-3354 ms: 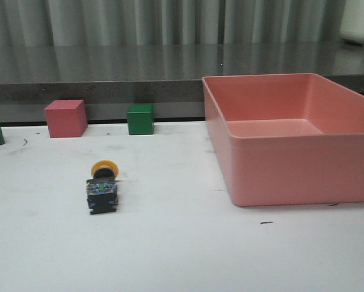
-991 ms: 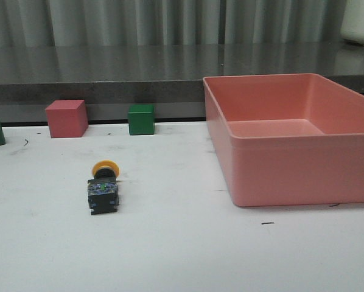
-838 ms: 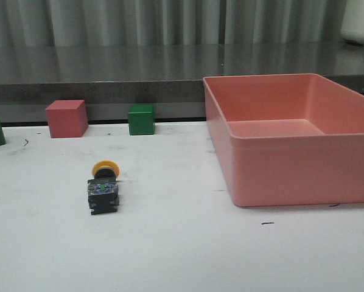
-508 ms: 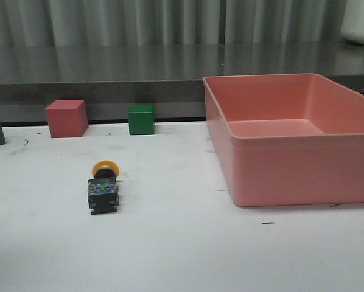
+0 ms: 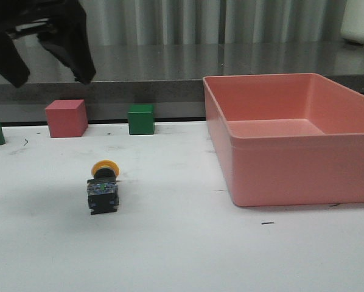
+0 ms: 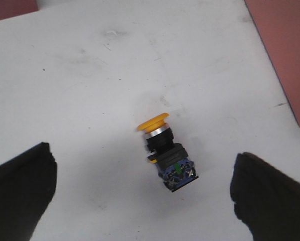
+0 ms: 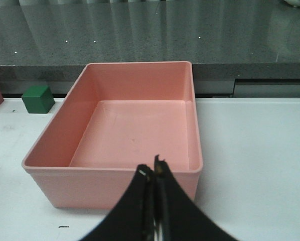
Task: Place and stand button with both arms
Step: 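Lower the left gripper over the button and grasp its yellow cap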
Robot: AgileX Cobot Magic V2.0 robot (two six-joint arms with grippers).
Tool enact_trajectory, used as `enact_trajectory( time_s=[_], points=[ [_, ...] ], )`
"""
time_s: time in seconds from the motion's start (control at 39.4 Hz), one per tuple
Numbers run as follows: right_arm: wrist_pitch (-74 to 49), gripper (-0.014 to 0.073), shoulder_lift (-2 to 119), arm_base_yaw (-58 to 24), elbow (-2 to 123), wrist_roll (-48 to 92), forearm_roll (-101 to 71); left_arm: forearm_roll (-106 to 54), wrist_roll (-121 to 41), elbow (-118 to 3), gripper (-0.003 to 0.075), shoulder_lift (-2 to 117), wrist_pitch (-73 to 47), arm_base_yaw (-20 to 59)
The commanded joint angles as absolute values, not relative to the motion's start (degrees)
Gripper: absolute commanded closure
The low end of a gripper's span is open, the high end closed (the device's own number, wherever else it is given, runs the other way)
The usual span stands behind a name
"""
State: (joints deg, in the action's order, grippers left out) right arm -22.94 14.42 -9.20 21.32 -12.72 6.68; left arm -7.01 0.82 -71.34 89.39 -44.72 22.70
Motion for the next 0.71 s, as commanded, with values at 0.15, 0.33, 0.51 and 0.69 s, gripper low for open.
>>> enact_trajectory(
  time_s=[0.15,0.33,0.51,0.69],
  points=[
    [-17.87,0.0663,14.75,-8.89,22.66,-12.17,7.46,-10.53,4.17,-83.59,0.0048,97.14,-55.96,23.19],
    [-17.87,0.0663,14.75,-8.89,22.66,-12.17,7.46,-10.53,7.53,-91.55,0.0048,104.93,-66.14,23.19],
    [-17.87,0.0663,14.75,-8.89,22.66,-12.17,7.46,-10.53,8.86,-97.78,0.0049,112.18,-70.0,23.19],
    [-17.87,0.0663,14.75,-8.89,22.66,-12.17,7.46,-10.53,10.36,-100.51,0.0049,117.14,-71.38,23.19]
  ],
)
